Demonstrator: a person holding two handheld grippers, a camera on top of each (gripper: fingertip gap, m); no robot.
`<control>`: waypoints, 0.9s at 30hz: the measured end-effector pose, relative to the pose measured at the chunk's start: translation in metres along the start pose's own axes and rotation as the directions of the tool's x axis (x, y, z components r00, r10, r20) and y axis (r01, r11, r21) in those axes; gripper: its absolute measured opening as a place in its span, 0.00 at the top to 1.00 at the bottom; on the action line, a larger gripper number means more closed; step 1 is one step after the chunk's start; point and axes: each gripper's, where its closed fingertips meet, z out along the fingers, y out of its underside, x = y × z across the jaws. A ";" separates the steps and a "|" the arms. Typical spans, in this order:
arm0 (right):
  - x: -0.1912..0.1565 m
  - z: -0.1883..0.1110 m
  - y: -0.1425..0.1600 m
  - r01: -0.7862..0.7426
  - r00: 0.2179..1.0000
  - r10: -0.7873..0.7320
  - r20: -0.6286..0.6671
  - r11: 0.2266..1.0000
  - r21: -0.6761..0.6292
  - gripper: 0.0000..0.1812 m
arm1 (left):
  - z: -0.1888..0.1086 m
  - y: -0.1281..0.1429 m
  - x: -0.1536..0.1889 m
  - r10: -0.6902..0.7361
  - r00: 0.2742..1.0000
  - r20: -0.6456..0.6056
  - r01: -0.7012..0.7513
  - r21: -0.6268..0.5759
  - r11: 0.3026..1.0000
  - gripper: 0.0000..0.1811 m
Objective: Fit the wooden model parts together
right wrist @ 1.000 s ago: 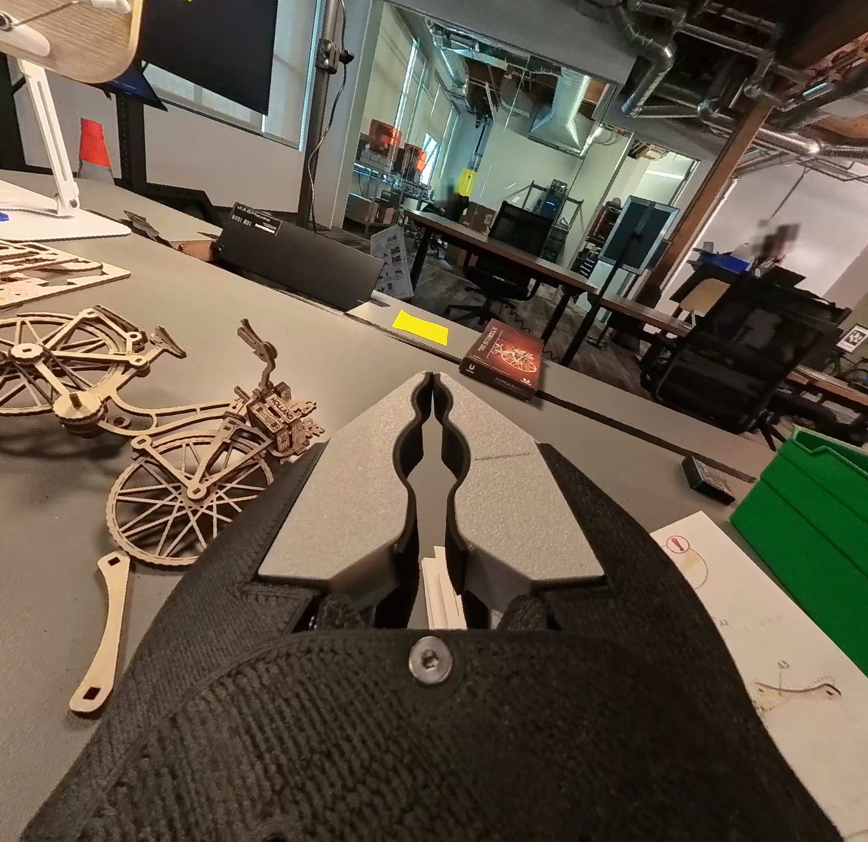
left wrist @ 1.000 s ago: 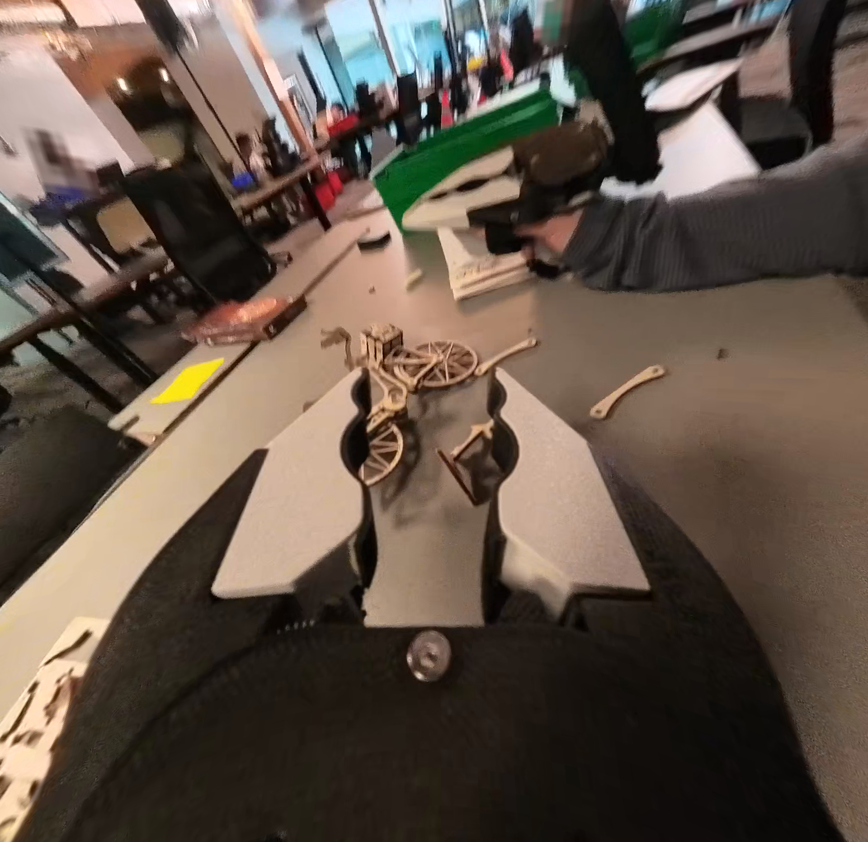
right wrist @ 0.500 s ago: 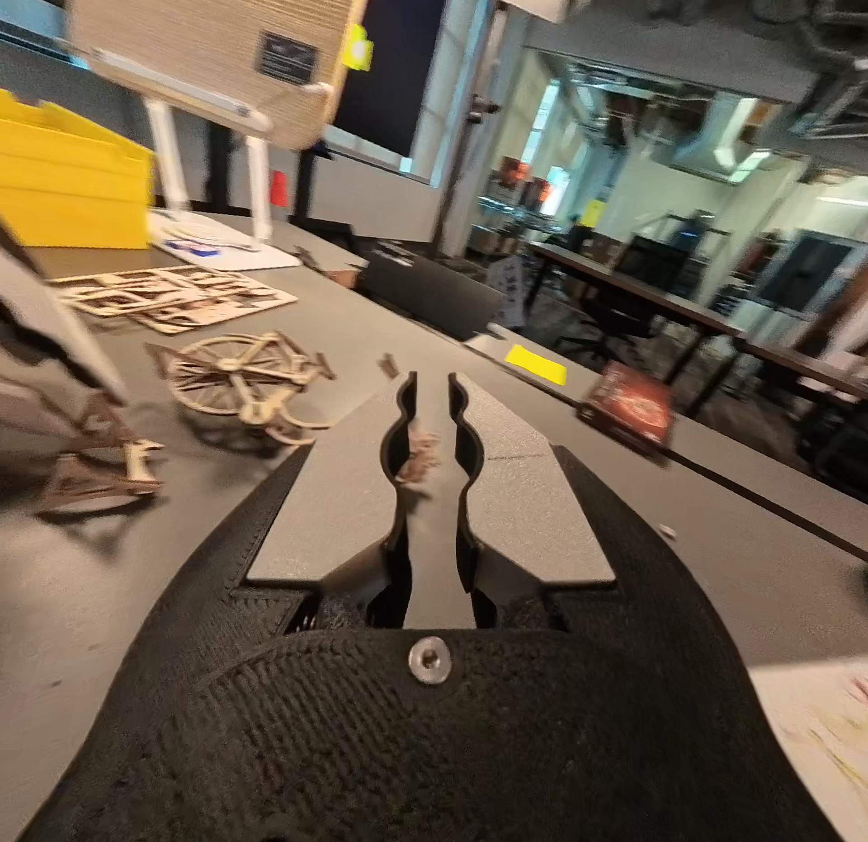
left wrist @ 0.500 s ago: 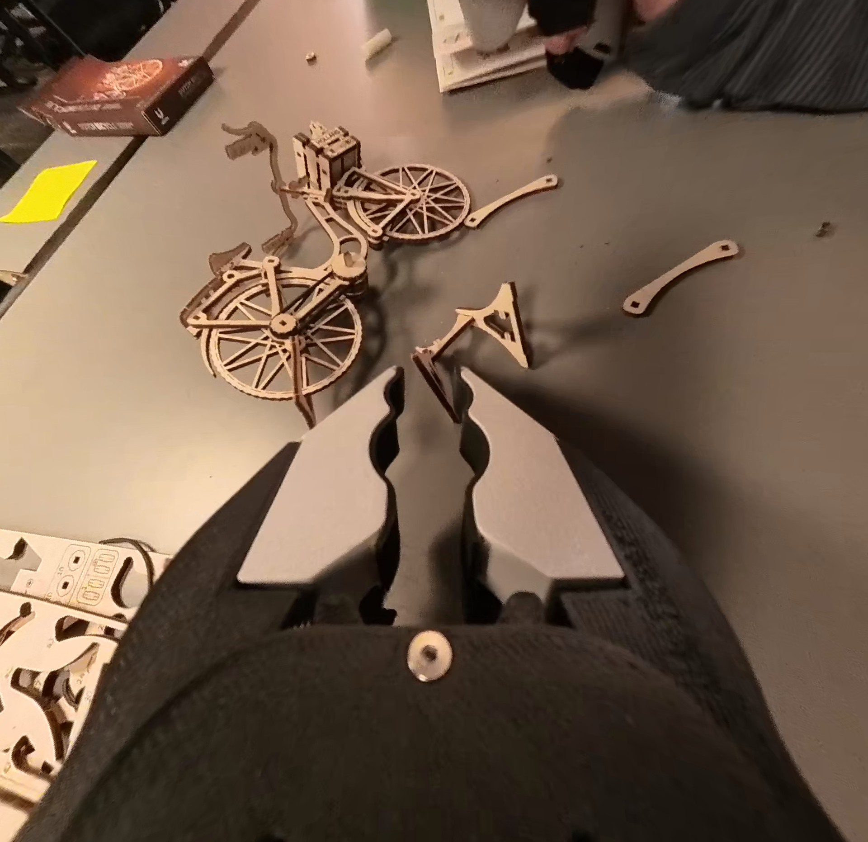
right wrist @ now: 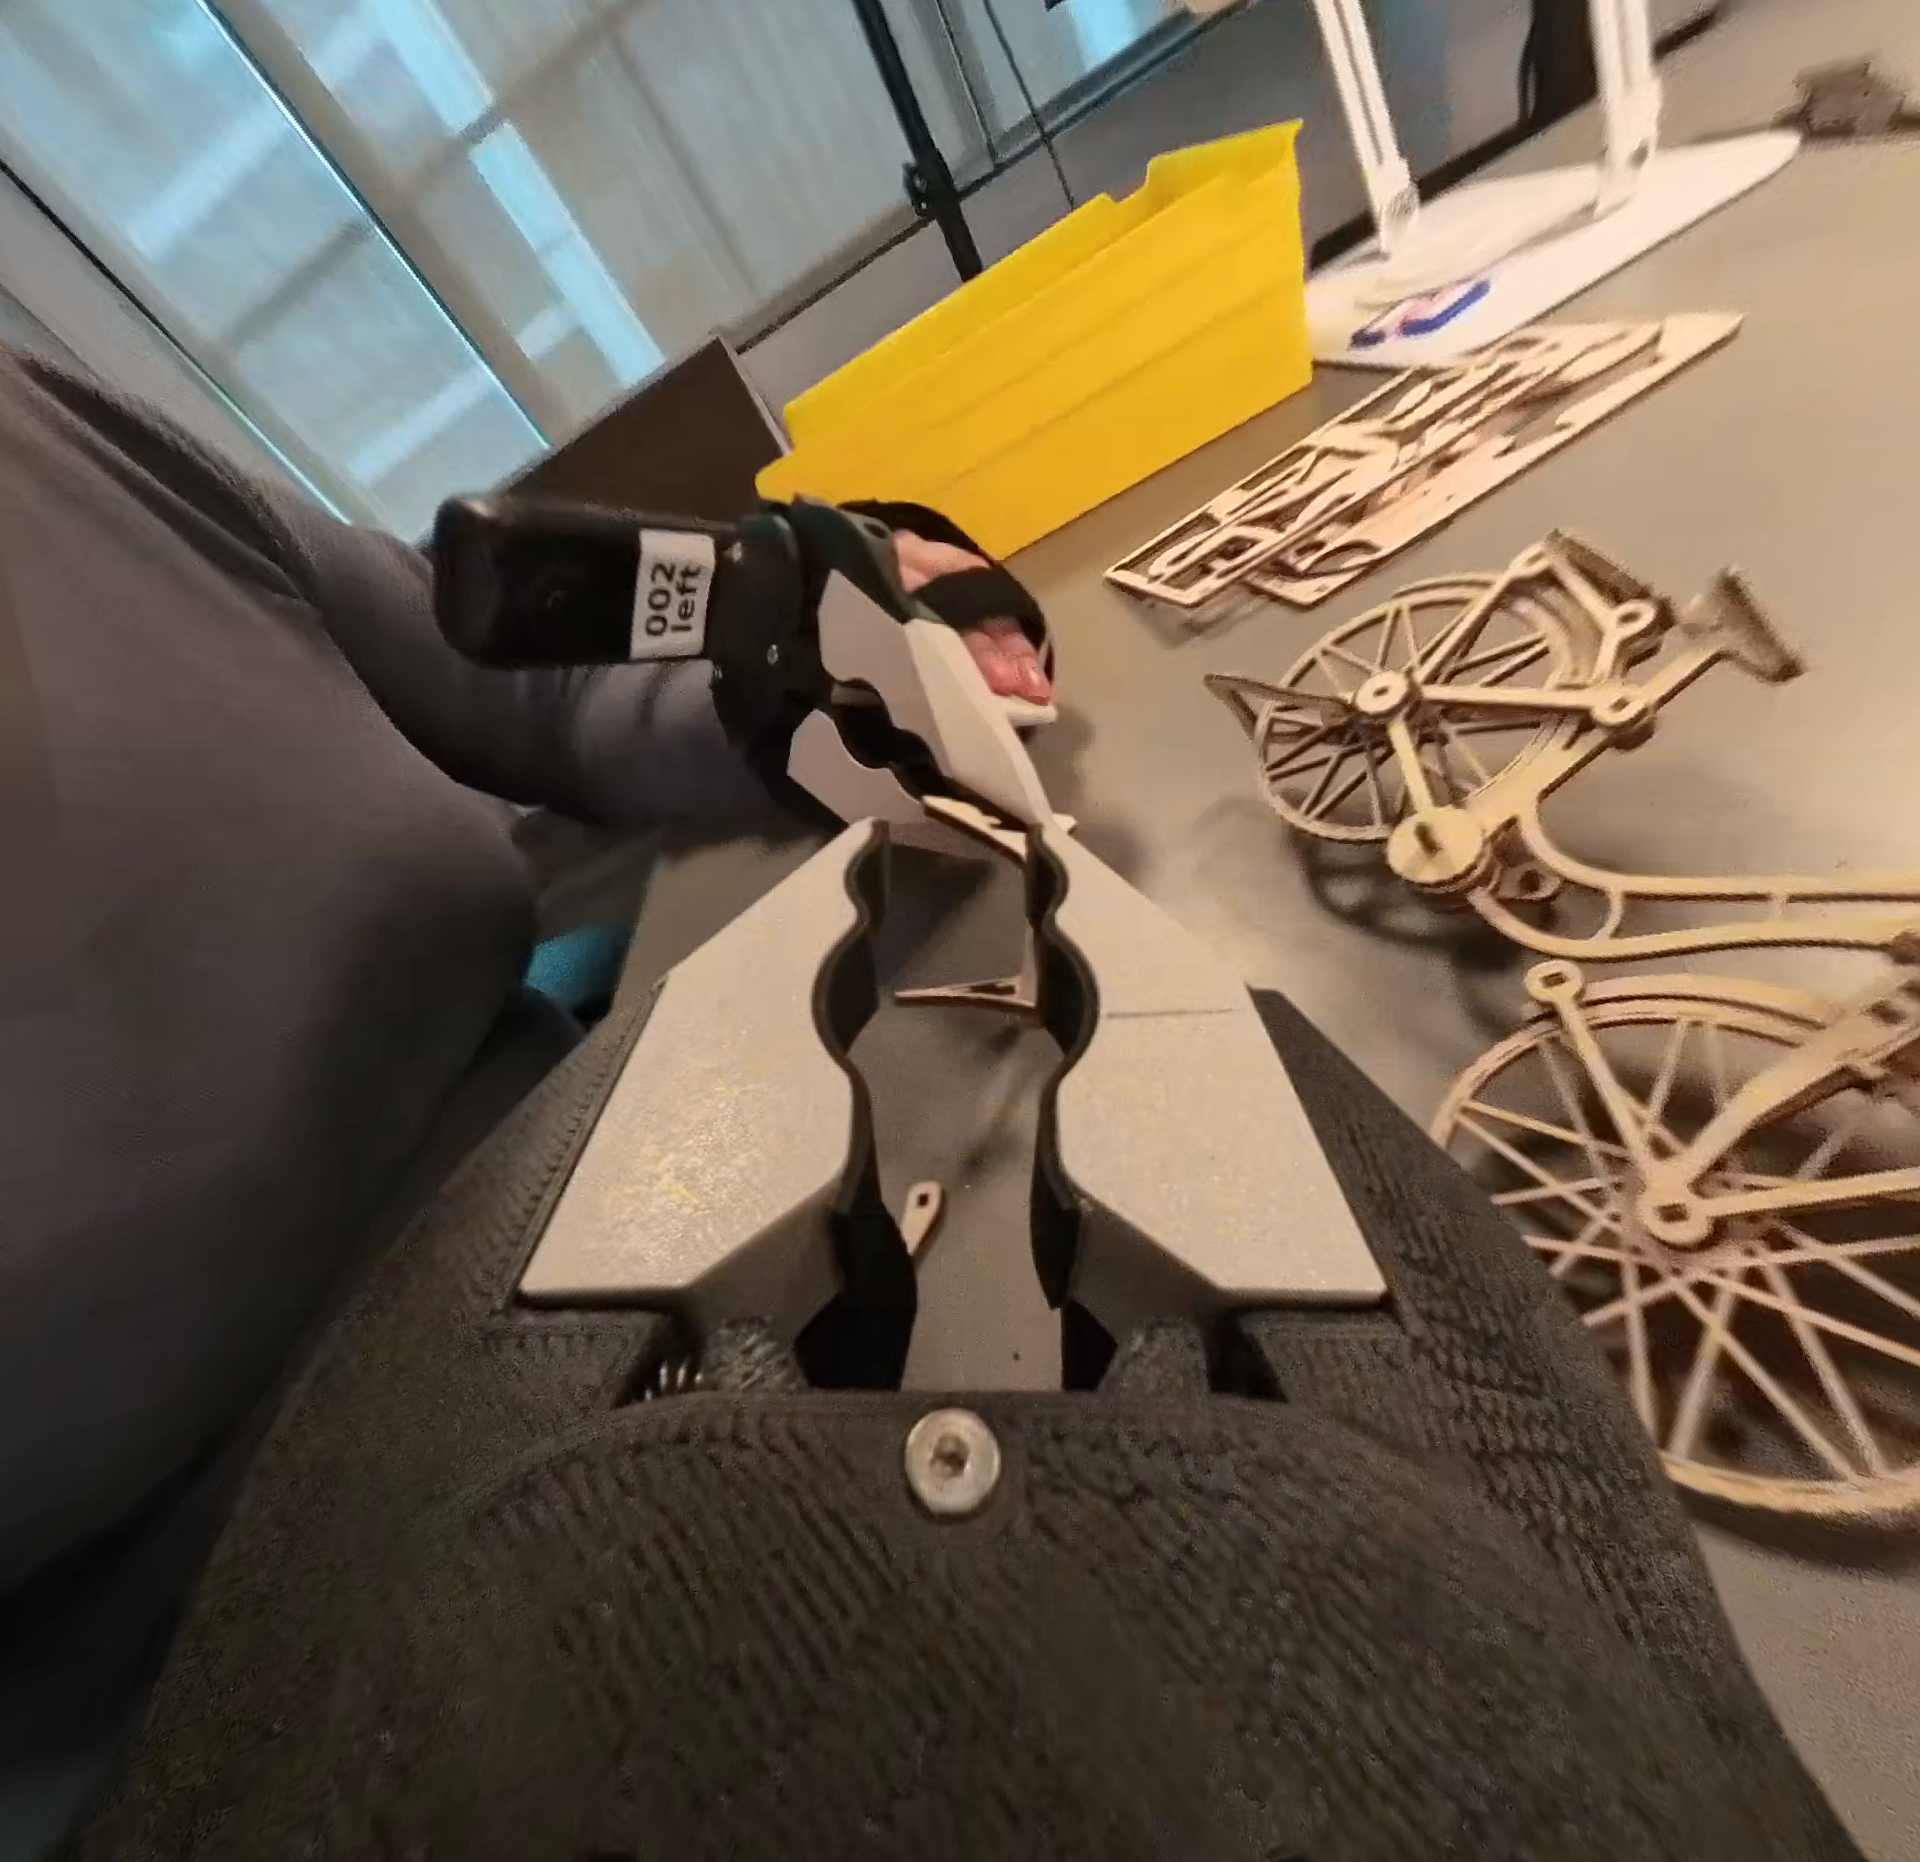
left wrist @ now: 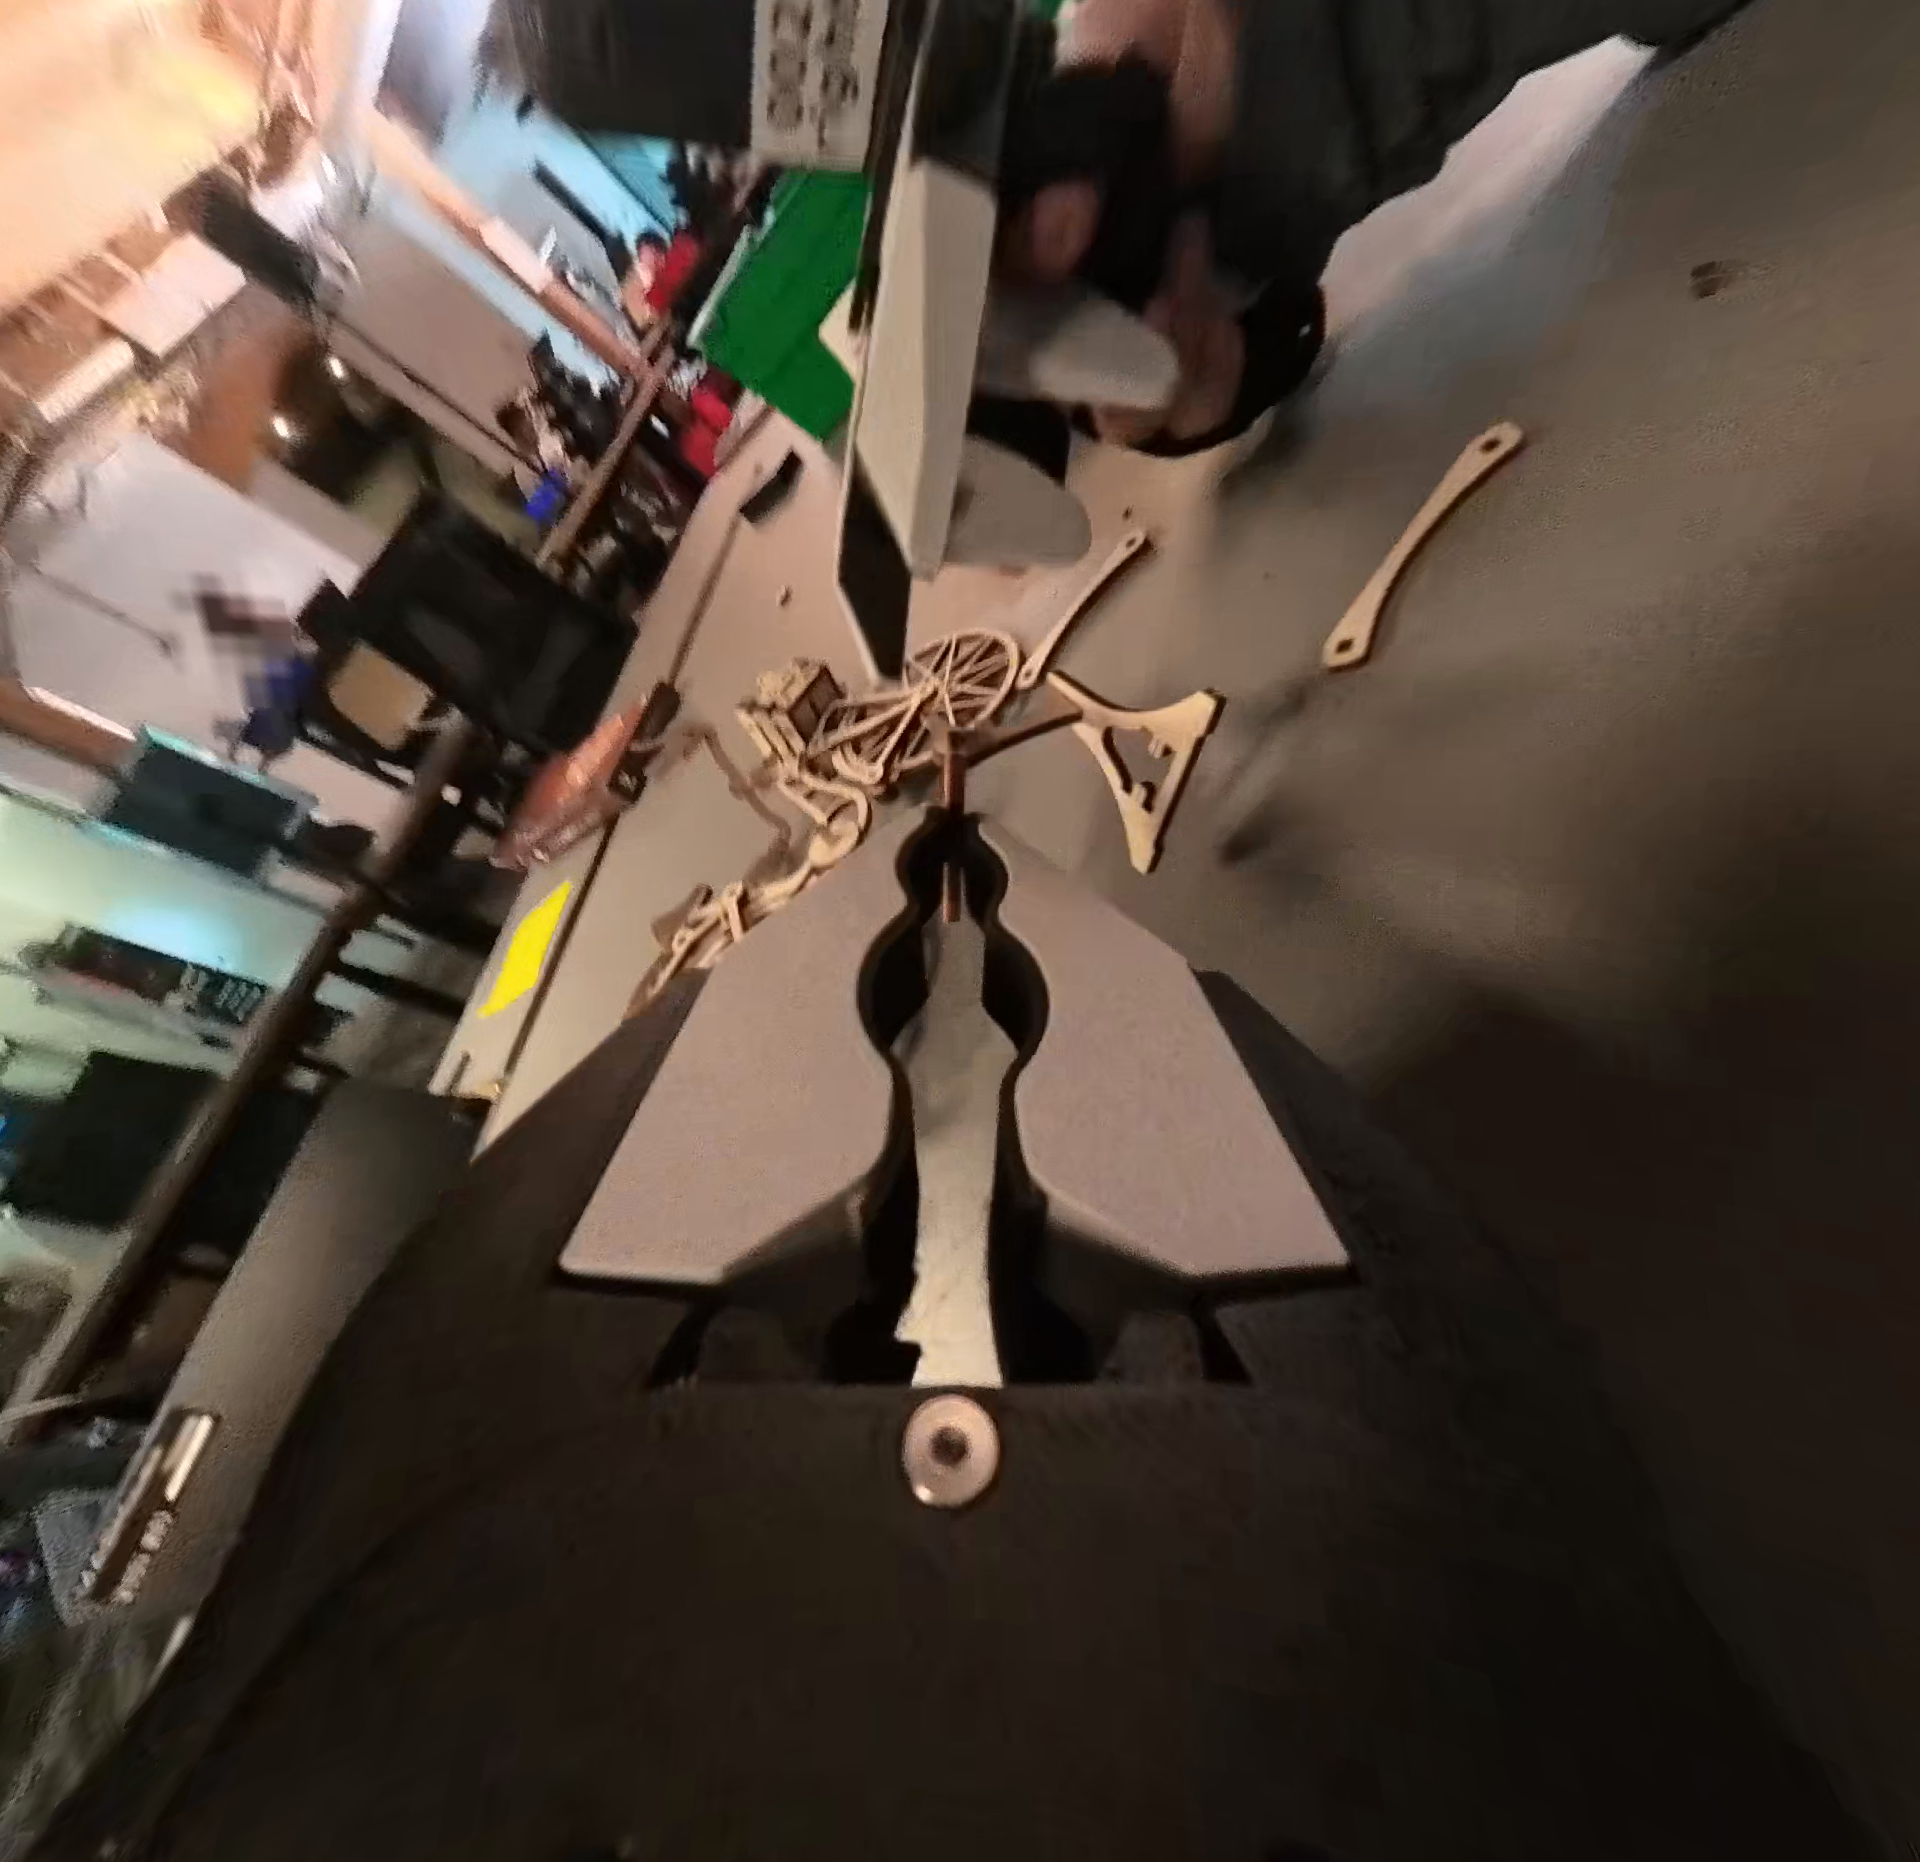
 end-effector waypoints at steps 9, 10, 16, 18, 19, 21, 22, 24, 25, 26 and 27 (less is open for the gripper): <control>-0.006 -0.004 0.001 0.036 0.999 -0.036 0.006 0.999 -0.007 0.93 | -0.012 -0.022 -0.012 0.100 0.989 0.110 -0.112 0.112 0.987 0.99; -0.008 -0.003 0.002 0.029 0.999 -0.028 0.023 1.000 -0.008 0.93 | -0.012 -0.023 -0.010 0.114 0.988 0.105 -0.126 0.116 0.985 0.99; -0.012 0.003 0.012 0.055 0.998 -0.052 0.037 0.996 -0.066 0.99 | -0.012 -0.027 -0.005 0.155 0.983 0.096 -0.167 0.133 0.977 0.99; -0.012 0.002 0.011 0.064 0.998 -0.062 0.033 0.996 -0.060 0.99 | -0.012 -0.026 -0.005 0.156 0.983 0.098 -0.168 0.131 0.977 0.99; -0.012 0.002 0.011 0.064 0.997 -0.062 0.037 0.996 -0.058 0.99 | -0.012 -0.027 -0.005 0.157 0.983 0.099 -0.170 0.133 0.976 0.99; -0.014 0.003 0.012 0.061 0.997 -0.059 0.045 0.996 -0.059 0.99 | -0.012 -0.026 -0.004 0.161 0.982 0.096 -0.173 0.132 0.976 0.99; -0.014 0.003 0.011 0.060 0.997 -0.058 0.047 0.997 -0.055 0.99 | -0.012 -0.026 -0.004 0.165 0.982 0.097 -0.176 0.130 0.976 0.99; -0.015 0.003 0.010 0.049 0.997 -0.047 0.059 0.998 -0.042 0.98 | -0.012 -0.027 -0.004 0.168 0.981 0.098 -0.180 0.132 0.975 0.99; -0.015 0.003 0.009 0.045 0.997 -0.042 0.059 0.998 -0.036 0.97 | -0.012 -0.026 -0.003 0.171 0.981 0.095 -0.182 0.127 0.975 0.99; -0.014 0.003 0.008 0.042 0.998 -0.040 0.055 0.999 -0.033 0.97 | -0.011 -0.025 -0.003 0.175 0.980 0.093 -0.186 0.122 0.975 0.99; -0.013 0.002 0.008 0.040 0.998 -0.039 0.050 0.999 -0.030 0.96 | -0.011 -0.025 -0.002 0.180 0.979 0.093 -0.190 0.120 0.974 0.99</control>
